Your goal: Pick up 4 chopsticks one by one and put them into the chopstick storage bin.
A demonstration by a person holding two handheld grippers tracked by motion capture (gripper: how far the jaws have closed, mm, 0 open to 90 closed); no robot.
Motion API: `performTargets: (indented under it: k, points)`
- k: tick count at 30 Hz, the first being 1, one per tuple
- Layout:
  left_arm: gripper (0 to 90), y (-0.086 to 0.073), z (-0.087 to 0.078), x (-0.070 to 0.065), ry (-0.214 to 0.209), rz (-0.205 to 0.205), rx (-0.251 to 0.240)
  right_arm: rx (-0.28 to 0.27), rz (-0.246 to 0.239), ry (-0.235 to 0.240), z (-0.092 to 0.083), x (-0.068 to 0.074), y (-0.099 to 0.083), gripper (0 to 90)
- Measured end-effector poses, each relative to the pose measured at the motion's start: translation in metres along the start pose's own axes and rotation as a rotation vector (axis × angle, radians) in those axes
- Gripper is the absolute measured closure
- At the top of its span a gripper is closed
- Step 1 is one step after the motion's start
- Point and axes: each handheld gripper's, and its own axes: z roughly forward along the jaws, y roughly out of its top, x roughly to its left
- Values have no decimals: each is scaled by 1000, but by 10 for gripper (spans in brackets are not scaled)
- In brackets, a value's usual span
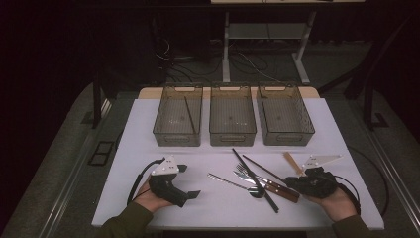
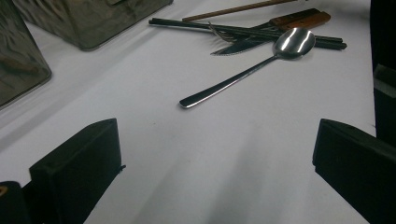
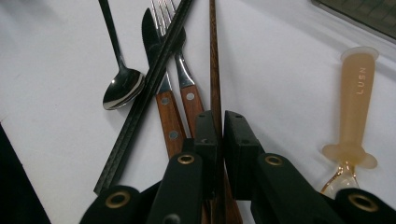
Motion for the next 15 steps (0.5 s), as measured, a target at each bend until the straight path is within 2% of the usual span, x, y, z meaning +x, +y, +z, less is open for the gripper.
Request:
performTargets:
  k: [4,15]
  points:
    - [2,0,1,1,1,0,3,-19,-3,-14,-3,1,1,839]
    - [2,0,0,1,6,-5,-3,-67,-6,-3,-9,-2,3,839]
